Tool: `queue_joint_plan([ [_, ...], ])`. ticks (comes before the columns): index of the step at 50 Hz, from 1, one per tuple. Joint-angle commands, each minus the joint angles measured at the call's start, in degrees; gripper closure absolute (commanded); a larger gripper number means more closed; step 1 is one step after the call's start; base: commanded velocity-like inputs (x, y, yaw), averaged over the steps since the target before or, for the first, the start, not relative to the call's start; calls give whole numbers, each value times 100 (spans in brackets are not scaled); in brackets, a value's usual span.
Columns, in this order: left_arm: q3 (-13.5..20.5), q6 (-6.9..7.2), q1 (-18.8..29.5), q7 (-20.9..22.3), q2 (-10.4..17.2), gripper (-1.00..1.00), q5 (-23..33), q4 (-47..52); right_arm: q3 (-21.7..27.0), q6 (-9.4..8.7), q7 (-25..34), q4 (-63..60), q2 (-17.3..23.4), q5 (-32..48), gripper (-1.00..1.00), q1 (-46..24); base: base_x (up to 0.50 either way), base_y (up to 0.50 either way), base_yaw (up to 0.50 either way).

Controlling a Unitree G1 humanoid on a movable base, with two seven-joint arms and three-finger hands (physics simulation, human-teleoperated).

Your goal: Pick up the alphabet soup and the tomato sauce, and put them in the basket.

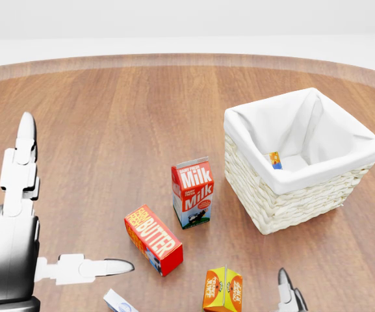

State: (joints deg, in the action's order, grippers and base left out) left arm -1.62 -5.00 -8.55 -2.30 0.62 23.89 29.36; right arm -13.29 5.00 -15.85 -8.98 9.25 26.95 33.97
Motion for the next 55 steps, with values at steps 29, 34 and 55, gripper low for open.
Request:
queue_joint_plan([
  [29,14,0,24,-18,0,-100,5,0,779,0,644,657,-502,-260,-100,-430,0,0,0],
  [34,14,0,17,-16,1,-100,3,-1,846,0,684,755,-545,-264,-100,-479,0,0,0],
  [55,9,0,14,-7,-1,-100,10,24,1261,0,835,1296,-677,-276,-100,-678,0,0,0],
])
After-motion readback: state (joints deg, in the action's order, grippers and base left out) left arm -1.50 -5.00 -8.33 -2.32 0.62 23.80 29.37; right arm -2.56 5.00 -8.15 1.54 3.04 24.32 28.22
